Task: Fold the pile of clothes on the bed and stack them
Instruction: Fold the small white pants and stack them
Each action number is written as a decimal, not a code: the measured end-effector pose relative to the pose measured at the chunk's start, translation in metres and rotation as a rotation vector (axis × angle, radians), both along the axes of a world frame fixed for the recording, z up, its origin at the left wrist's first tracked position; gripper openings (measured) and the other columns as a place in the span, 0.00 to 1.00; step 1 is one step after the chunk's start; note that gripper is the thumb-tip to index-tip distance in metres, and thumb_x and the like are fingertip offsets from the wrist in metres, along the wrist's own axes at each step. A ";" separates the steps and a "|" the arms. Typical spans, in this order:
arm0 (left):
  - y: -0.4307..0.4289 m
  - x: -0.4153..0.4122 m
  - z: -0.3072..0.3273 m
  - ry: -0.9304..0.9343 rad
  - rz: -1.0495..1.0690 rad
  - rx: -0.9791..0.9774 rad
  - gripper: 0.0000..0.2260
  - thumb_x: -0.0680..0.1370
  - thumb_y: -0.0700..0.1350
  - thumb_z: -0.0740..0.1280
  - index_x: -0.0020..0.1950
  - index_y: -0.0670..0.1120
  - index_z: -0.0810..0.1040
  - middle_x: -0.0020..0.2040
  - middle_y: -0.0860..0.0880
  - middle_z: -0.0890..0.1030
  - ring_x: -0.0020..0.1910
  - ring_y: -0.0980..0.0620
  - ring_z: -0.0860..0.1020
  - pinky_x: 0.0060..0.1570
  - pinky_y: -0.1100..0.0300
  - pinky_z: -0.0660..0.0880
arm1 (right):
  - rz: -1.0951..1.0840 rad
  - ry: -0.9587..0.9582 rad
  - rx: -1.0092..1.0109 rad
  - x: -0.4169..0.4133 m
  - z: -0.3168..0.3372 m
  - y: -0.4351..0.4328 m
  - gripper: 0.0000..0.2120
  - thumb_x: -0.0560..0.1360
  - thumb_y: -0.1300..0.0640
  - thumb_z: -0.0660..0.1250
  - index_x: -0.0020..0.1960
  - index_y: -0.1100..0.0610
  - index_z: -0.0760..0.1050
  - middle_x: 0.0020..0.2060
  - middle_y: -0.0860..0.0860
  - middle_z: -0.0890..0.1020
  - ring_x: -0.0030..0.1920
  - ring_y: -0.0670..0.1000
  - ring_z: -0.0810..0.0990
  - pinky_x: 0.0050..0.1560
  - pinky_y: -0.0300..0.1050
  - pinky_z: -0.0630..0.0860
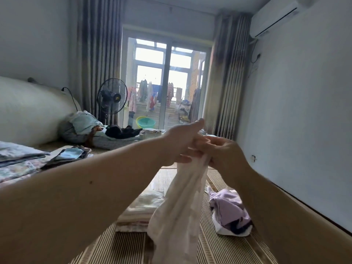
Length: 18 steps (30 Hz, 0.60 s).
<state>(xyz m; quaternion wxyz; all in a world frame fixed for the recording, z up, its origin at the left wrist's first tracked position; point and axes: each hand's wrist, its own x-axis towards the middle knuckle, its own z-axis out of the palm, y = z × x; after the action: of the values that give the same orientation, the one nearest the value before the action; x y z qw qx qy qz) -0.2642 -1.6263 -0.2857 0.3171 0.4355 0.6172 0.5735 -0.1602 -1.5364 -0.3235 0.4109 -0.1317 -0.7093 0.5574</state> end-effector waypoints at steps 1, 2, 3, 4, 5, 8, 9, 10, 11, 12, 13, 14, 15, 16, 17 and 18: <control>-0.002 -0.003 -0.001 0.135 -0.002 0.001 0.22 0.77 0.58 0.64 0.54 0.40 0.80 0.42 0.46 0.81 0.38 0.51 0.78 0.38 0.60 0.70 | -0.005 -0.021 0.011 0.004 0.002 0.001 0.07 0.70 0.61 0.73 0.48 0.58 0.84 0.43 0.62 0.84 0.42 0.58 0.82 0.48 0.56 0.79; 0.000 -0.007 -0.004 0.264 0.035 0.037 0.19 0.77 0.54 0.67 0.56 0.39 0.80 0.42 0.46 0.81 0.38 0.52 0.77 0.37 0.62 0.70 | -0.011 -0.034 0.020 0.007 0.004 0.001 0.09 0.70 0.63 0.72 0.49 0.59 0.84 0.44 0.64 0.83 0.43 0.59 0.81 0.51 0.58 0.78; 0.001 -0.012 -0.007 0.362 0.103 0.090 0.16 0.75 0.51 0.70 0.57 0.40 0.79 0.42 0.48 0.79 0.38 0.54 0.77 0.36 0.64 0.71 | -0.017 -0.036 0.032 0.009 0.006 0.002 0.10 0.71 0.67 0.69 0.51 0.61 0.83 0.46 0.67 0.82 0.43 0.60 0.81 0.52 0.60 0.77; 0.001 -0.018 -0.013 0.396 0.161 0.134 0.15 0.74 0.49 0.72 0.58 0.44 0.77 0.43 0.50 0.79 0.39 0.55 0.77 0.36 0.66 0.73 | -0.023 -0.039 0.042 0.010 0.008 0.003 0.12 0.72 0.70 0.66 0.52 0.62 0.82 0.48 0.67 0.82 0.44 0.59 0.80 0.52 0.59 0.77; 0.000 -0.026 -0.018 0.356 0.149 0.140 0.16 0.73 0.48 0.73 0.58 0.47 0.75 0.44 0.51 0.78 0.40 0.56 0.78 0.36 0.68 0.75 | -0.023 -0.045 0.045 0.011 0.010 0.005 0.13 0.72 0.71 0.64 0.54 0.63 0.81 0.48 0.66 0.82 0.44 0.59 0.80 0.51 0.57 0.77; 0.000 -0.040 -0.036 0.073 -0.165 -0.038 0.17 0.69 0.51 0.73 0.56 0.50 0.79 0.46 0.52 0.81 0.44 0.55 0.80 0.51 0.63 0.73 | 0.014 -0.092 0.045 0.016 0.017 0.010 0.15 0.73 0.72 0.65 0.56 0.62 0.79 0.48 0.60 0.82 0.45 0.57 0.81 0.49 0.52 0.79; 0.003 -0.044 -0.042 0.001 -0.220 -0.081 0.19 0.67 0.51 0.74 0.56 0.50 0.80 0.47 0.52 0.82 0.46 0.53 0.79 0.56 0.57 0.71 | 0.024 -0.130 0.067 0.019 0.018 0.013 0.15 0.73 0.72 0.66 0.57 0.62 0.79 0.49 0.60 0.82 0.46 0.57 0.81 0.50 0.53 0.80; 0.008 -0.047 -0.047 -0.045 -0.240 -0.082 0.21 0.66 0.49 0.73 0.59 0.48 0.80 0.50 0.49 0.82 0.49 0.50 0.79 0.60 0.51 0.70 | 0.023 -0.173 0.096 0.022 0.018 0.017 0.15 0.72 0.72 0.66 0.57 0.61 0.80 0.50 0.61 0.83 0.46 0.57 0.81 0.52 0.54 0.80; 0.012 -0.049 -0.050 -0.094 -0.248 -0.054 0.24 0.67 0.47 0.73 0.62 0.45 0.78 0.54 0.46 0.81 0.53 0.46 0.78 0.63 0.47 0.70 | 0.007 -0.215 0.135 0.026 0.019 0.019 0.14 0.72 0.72 0.67 0.55 0.61 0.81 0.49 0.62 0.83 0.44 0.58 0.82 0.52 0.55 0.81; 0.019 -0.051 -0.051 -0.125 -0.250 -0.020 0.25 0.68 0.45 0.72 0.64 0.43 0.77 0.56 0.44 0.80 0.55 0.44 0.77 0.65 0.45 0.69 | -0.036 -0.258 0.184 0.028 0.020 0.023 0.12 0.71 0.71 0.68 0.52 0.61 0.82 0.46 0.63 0.83 0.42 0.58 0.82 0.50 0.55 0.81; 0.024 -0.050 -0.050 -0.133 -0.245 -0.003 0.24 0.69 0.43 0.72 0.64 0.42 0.76 0.57 0.42 0.80 0.54 0.44 0.77 0.66 0.44 0.69 | -0.106 -0.308 0.249 0.029 0.021 0.029 0.10 0.70 0.70 0.68 0.49 0.62 0.83 0.42 0.63 0.83 0.39 0.57 0.81 0.47 0.53 0.82; 0.031 -0.048 -0.050 -0.093 -0.216 -0.001 0.21 0.70 0.42 0.72 0.62 0.42 0.78 0.55 0.43 0.81 0.51 0.48 0.78 0.63 0.48 0.72 | -0.185 -0.366 0.325 0.027 0.020 0.037 0.08 0.70 0.69 0.69 0.46 0.62 0.83 0.37 0.62 0.82 0.36 0.54 0.80 0.43 0.50 0.81; 0.037 -0.045 -0.047 0.009 -0.162 -0.004 0.15 0.72 0.40 0.72 0.58 0.41 0.79 0.49 0.45 0.83 0.43 0.53 0.79 0.55 0.58 0.77 | -0.256 -0.432 0.409 0.023 0.019 0.046 0.07 0.69 0.68 0.69 0.44 0.62 0.83 0.33 0.59 0.81 0.33 0.52 0.78 0.39 0.47 0.78; 0.044 -0.043 -0.044 0.191 -0.086 -0.021 0.09 0.74 0.40 0.71 0.53 0.41 0.80 0.39 0.51 0.83 0.33 0.60 0.77 0.40 0.69 0.75 | -0.312 -0.503 0.490 0.018 0.017 0.055 0.07 0.69 0.67 0.68 0.42 0.60 0.83 0.32 0.56 0.80 0.31 0.50 0.77 0.37 0.44 0.76; 0.055 -0.041 -0.041 0.359 -0.013 -0.049 0.04 0.75 0.41 0.70 0.48 0.43 0.78 0.32 0.55 0.79 0.26 0.62 0.73 0.29 0.74 0.70 | -0.358 -0.564 0.547 0.013 0.012 0.065 0.07 0.69 0.65 0.67 0.42 0.58 0.83 0.33 0.54 0.81 0.33 0.50 0.77 0.38 0.44 0.76; 0.066 -0.038 -0.039 0.491 0.063 -0.063 0.04 0.76 0.44 0.69 0.47 0.45 0.77 0.29 0.56 0.75 0.25 0.61 0.72 0.25 0.71 0.68 | -0.396 -0.594 0.572 0.008 0.009 0.076 0.07 0.69 0.64 0.67 0.43 0.57 0.83 0.35 0.53 0.82 0.35 0.50 0.79 0.39 0.44 0.77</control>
<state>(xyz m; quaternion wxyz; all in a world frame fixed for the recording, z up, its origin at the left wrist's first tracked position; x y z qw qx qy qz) -0.3025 -1.5606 -0.3244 0.1530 0.5324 0.7065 0.4405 -0.1526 -1.4603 -0.3150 0.3082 -0.3003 -0.8830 0.1876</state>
